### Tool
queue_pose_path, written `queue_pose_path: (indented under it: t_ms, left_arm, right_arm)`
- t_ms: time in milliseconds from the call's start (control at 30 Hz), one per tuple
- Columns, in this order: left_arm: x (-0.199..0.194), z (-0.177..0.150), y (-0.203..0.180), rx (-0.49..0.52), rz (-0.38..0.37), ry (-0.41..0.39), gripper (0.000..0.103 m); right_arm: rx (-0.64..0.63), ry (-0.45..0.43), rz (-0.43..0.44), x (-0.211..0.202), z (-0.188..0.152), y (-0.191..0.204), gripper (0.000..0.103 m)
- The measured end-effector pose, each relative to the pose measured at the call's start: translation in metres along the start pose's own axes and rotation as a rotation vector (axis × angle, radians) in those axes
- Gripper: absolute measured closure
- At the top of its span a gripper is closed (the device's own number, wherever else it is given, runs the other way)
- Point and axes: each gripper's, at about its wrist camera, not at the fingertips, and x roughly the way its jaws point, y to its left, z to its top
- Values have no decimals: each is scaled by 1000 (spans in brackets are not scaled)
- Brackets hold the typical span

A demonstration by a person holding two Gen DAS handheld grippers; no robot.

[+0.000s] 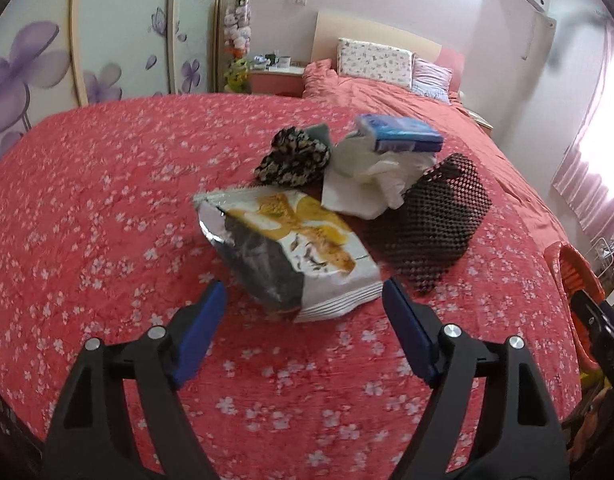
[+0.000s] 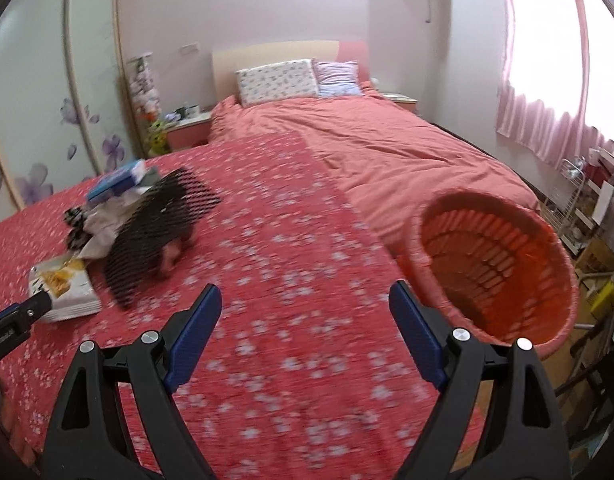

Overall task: Collect trash
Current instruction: 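Grasp the chip bag with the left tool while right tool grasps black mesh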

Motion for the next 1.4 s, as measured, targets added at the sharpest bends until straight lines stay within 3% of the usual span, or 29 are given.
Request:
queue_pose_path:
  t_ms: [100,267,500,567,733,833,900,1267,1400]
  left_arm:
    - [3,-2,7,-7,36,6,24]
    - [10,-1,20,-65,17,40,22]
    - [36,10,23,-128,-71,105,22]
    - [40,13,23,-140,-95,107,27]
    - [47,21,24,-155,-136,110,64]
    - [44,20,28,-146,-162,98,83]
    - [39,20,30,-124,-164,83,90]
    - [9,34,77,-107,-88,10,92]
    - [4,40,96,-123,-75,-4,92]
  right_arm:
    - [-18,8,5,1,-5,15,18]
    - [-42,14,5,4,-8,28,18]
    - [-62,23,1,9,-9,36,18]
    - [-68,25,-1,10,-10,38,18]
    - [-78,29,-1,13,-11,42,18]
    - [-86,27,1,13,-11,47,18]
    - [-91,25,4,14,-10,50,18]
    - [-90,9,69,25,5,85,19]
    - [-98,13,134,32,9,110,28]
